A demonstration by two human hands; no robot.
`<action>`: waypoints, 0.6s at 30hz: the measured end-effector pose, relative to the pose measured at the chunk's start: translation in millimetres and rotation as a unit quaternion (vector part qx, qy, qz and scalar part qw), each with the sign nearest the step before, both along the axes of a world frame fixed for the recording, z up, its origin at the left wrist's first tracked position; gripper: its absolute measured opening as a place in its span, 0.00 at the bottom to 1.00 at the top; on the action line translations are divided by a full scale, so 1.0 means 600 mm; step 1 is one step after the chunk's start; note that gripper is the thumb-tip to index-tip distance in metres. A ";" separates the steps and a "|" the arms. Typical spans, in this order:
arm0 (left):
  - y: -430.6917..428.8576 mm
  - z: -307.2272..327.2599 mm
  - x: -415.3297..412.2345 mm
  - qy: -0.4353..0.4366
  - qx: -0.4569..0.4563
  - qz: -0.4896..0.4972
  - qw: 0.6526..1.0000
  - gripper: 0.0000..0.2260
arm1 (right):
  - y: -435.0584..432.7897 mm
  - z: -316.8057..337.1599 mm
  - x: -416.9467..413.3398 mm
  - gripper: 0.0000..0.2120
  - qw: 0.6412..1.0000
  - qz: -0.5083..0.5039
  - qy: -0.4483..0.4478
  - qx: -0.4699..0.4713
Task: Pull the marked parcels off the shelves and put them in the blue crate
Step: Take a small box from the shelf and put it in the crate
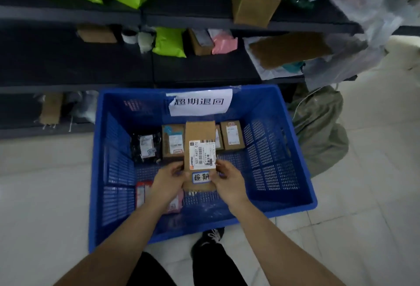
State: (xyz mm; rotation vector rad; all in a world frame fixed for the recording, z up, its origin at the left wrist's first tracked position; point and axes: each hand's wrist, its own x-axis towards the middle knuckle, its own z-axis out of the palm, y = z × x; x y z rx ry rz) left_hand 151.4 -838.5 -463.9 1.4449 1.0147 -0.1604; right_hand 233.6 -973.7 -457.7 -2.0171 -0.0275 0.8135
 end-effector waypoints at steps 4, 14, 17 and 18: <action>-0.036 -0.068 0.040 0.026 0.005 0.023 0.999 0.13 | -0.023 -0.070 0.057 0.13 0.998 0.052 0.024 -0.026; -0.057 -0.371 0.076 0.146 -0.008 -0.024 0.989 0.12 | -0.043 -0.374 0.090 0.12 0.983 0.098 0.094 -0.127; -0.057 -0.488 0.062 0.194 -0.027 -0.041 0.980 0.11 | -0.049 -0.486 0.085 0.11 0.973 0.120 0.122 -0.154; -0.056 -0.528 0.057 0.206 -0.027 -0.050 0.977 0.11 | -0.049 -0.522 0.082 0.12 0.969 0.132 0.133 -0.162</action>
